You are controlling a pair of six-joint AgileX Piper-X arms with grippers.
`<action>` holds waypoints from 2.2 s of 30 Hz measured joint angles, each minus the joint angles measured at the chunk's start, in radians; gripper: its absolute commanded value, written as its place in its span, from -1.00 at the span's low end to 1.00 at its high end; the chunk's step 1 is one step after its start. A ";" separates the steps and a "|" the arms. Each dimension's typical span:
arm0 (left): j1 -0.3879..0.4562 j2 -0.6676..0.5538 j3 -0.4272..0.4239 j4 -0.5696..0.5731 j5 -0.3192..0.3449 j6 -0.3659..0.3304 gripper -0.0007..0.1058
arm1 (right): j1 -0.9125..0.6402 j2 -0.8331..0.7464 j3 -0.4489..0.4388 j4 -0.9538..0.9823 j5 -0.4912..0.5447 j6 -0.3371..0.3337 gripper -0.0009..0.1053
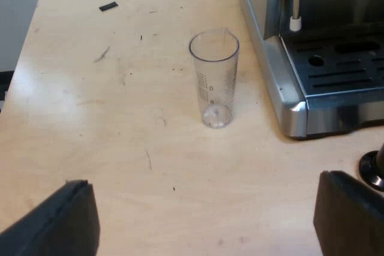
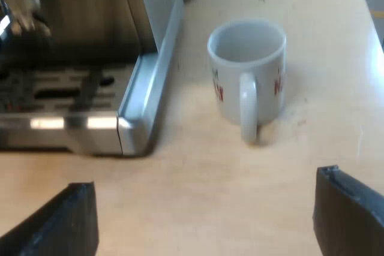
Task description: Pour the beans into the coffee machine
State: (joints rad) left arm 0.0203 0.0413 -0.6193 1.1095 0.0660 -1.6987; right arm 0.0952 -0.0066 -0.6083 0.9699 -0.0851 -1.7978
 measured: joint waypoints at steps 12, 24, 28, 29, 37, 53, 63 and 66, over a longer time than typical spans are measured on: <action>0.000 0.000 0.088 -0.026 0.037 0.007 0.71 | 0.000 0.000 0.009 0.085 0.000 -0.027 0.50; 0.000 0.000 0.088 -0.027 0.041 0.007 0.71 | 0.000 0.000 0.066 0.120 -0.039 -0.035 0.50; 0.000 0.000 0.088 -0.027 0.042 0.007 0.71 | 0.000 0.000 0.066 0.117 -0.051 -0.025 0.50; 0.000 0.000 0.088 -0.027 0.044 0.007 0.71 | 0.000 0.000 0.066 0.117 -0.051 -0.025 0.50; 0.000 0.000 0.088 -0.027 0.044 0.007 0.71 | 0.000 0.000 0.066 0.115 -0.051 -0.025 0.50; 0.000 0.000 0.107 -0.081 0.044 0.007 0.71 | 0.000 0.000 0.066 0.112 -0.051 -0.025 0.50; 0.000 0.000 0.107 -0.081 0.044 0.007 0.71 | 0.000 0.000 0.066 0.112 -0.053 -0.025 0.50; 0.000 0.000 0.107 -0.081 0.044 0.007 0.71 | 0.000 0.000 0.066 0.112 -0.053 -0.025 0.50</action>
State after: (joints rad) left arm 0.0203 0.0413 -0.5127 1.0285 0.1099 -1.6913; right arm 0.0952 -0.0066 -0.5422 1.0817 -0.1379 -1.8232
